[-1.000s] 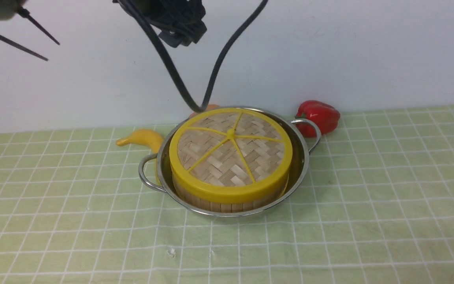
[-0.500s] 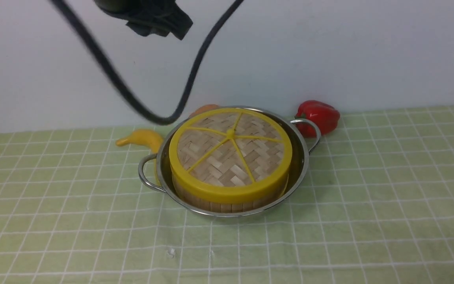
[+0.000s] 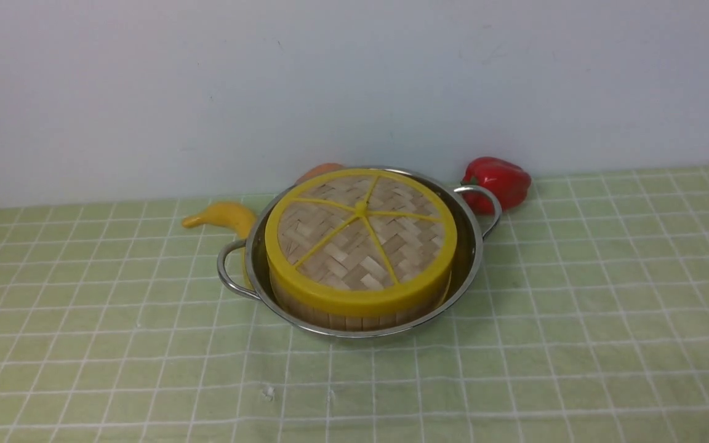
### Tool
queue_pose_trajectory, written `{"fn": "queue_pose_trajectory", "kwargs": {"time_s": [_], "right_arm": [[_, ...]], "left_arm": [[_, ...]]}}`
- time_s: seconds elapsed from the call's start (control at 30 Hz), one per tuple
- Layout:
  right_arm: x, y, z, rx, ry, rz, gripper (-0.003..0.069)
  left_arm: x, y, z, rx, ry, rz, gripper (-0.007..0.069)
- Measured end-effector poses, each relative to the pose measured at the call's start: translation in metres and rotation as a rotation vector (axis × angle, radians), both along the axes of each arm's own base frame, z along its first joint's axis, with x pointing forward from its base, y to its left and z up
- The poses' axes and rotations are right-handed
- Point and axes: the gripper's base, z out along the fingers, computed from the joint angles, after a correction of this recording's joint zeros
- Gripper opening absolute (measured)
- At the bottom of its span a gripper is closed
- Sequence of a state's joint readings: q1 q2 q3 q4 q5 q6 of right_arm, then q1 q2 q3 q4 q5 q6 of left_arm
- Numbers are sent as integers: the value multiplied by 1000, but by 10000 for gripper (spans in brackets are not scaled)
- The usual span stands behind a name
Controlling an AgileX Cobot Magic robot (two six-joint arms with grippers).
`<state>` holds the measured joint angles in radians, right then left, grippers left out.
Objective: Place the steamer in the pot on the green tablecloth, and put the lid on the steamer.
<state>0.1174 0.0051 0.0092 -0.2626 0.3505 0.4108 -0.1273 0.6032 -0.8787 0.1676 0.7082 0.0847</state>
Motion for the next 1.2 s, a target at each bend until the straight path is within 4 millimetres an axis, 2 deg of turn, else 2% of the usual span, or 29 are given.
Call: {"fn": "queue_pose_trajectory", "kwargs": {"time_s": [0.07,0.1,0.13,0.23,0.27,0.3,0.33,0.43,0.5,0.53,0.67,0.83,1.2], "right_arm": [[0,0,0,0,0,0,242],[0,0,0,0,0,0,242],[0,0,0,0,0,0,242],[0,0,0,0,0,0,242],[0,0,0,0,0,0,242],[0,0,0,0,0,0,242],[0,0,0,0,0,0,242],[0,0,0,0,0,0,242],[0,0,0,0,0,0,242],[0,0,0,0,0,0,242],[0,0,0,0,-1,0,242],[0,0,0,1,0,0,242],[0,0,0,0,0,0,242]], "left_arm": [[-12,4,-29,-13,5,33,159],[-15,5,-31,-19,-11,41,160],[-22,8,-58,-26,-1,69,162],[-32,10,-97,-35,-44,104,170],[-33,11,-116,-38,-54,114,175],[-35,10,-127,-38,-91,112,180],[-36,10,-130,-38,-94,111,181],[-40,8,-174,-39,-158,91,190],[-41,8,-186,-43,-169,89,191],[-44,8,-200,-62,-176,92,191],[-46,8,-206,-107,-164,109,200],[-49,10,-217,-123,-55,140,210],[-49,10,-217,-120,-50,140,232]]}}
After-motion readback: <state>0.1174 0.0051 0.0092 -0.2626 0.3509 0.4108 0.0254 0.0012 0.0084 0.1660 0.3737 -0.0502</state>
